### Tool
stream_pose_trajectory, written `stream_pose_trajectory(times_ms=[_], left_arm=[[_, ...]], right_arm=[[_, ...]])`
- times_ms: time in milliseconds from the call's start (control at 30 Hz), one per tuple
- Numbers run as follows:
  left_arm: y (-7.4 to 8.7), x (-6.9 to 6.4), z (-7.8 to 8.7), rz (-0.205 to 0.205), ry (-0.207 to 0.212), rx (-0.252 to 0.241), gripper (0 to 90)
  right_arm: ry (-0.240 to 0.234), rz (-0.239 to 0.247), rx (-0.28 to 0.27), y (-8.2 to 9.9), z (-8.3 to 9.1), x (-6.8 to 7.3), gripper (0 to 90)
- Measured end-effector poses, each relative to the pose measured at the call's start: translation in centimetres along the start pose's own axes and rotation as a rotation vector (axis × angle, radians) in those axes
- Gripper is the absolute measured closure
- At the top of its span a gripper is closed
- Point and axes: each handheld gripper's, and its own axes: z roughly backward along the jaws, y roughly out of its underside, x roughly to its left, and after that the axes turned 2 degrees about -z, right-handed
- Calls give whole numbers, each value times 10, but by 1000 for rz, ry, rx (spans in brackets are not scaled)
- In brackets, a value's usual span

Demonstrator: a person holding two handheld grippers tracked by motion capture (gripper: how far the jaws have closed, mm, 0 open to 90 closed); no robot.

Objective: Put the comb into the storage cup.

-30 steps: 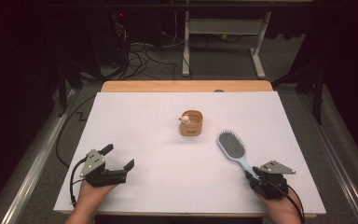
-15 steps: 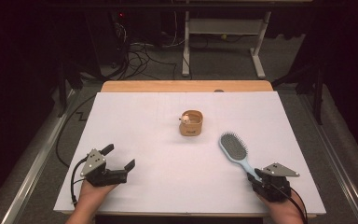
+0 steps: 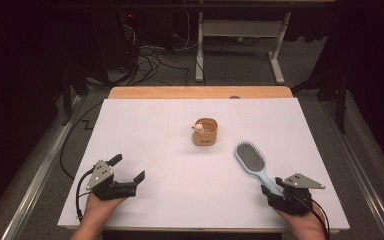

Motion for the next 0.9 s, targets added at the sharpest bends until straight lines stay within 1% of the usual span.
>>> stream_pose_trajectory(times_ms=[133, 167, 200, 267, 333, 433, 533, 600, 667, 733, 900], left_arm=[[-1, -1, 0, -12, -8, 1, 0], [-1, -1, 0, -13, -4, 8, 0], [-1, -1, 0, -13, -4, 8, 0], [-1, -1, -1, -13, 6, 20, 0], [-1, -1, -2, -15, 9, 24, 0], [-1, -2, -2, -20, 9, 22, 0], [-1, -2, -2, -14, 10, 38, 0], [-1, -2, -3, -11, 16, 45, 0], [-1, -2, -4, -10, 20, 50, 0], [-1, -2, -4, -6, 24, 47, 0], [-1, 0, -4, 1, 22, 44, 1]], right_arm=[[-8, -15, -30, -1, 1, -3, 300], [-9, -20, -40, 0, 0, -4, 229], [-9, -20, -40, 0, 0, -4, 229], [1, -25, -46, 0, 0, -5, 147], [7, -20, -56, -1, 0, -5, 87], [8, -40, -59, -1, -1, -6, 10], [10, -42, -77, 0, -1, -9, 5], [-4, -35, -87, 0, -1, -9, 5], [20, -18, -92, -1, 0, -7, 5], [30, -14, -100, -2, 1, -7, 5], [38, -23, -77, -3, -1, -10, 5]])
